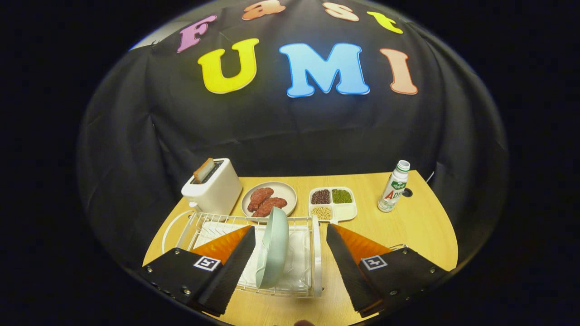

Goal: Take the plate from the dish rack, then take the spoon from the basket and place it into the plate.

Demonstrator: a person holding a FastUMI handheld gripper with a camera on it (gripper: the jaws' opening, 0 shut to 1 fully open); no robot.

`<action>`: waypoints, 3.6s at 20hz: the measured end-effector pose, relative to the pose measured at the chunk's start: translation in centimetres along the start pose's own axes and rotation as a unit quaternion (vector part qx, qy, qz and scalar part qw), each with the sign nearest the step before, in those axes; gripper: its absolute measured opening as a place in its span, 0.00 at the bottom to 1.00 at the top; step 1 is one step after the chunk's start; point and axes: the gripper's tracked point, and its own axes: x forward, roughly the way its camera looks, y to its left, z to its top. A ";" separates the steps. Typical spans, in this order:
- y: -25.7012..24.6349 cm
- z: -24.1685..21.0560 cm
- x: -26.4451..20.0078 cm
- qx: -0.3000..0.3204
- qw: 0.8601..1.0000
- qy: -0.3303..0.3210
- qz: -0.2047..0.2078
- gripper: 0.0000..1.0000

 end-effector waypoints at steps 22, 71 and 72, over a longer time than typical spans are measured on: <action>0.9 -5.2 7.6 -0.018 0.978 0.184 -0.094 0.22; -8.7 -20.5 -10.6 0.123 0.968 0.203 0.088 0.22; -8.7 -21.4 -10.2 0.123 0.966 0.208 0.086 0.22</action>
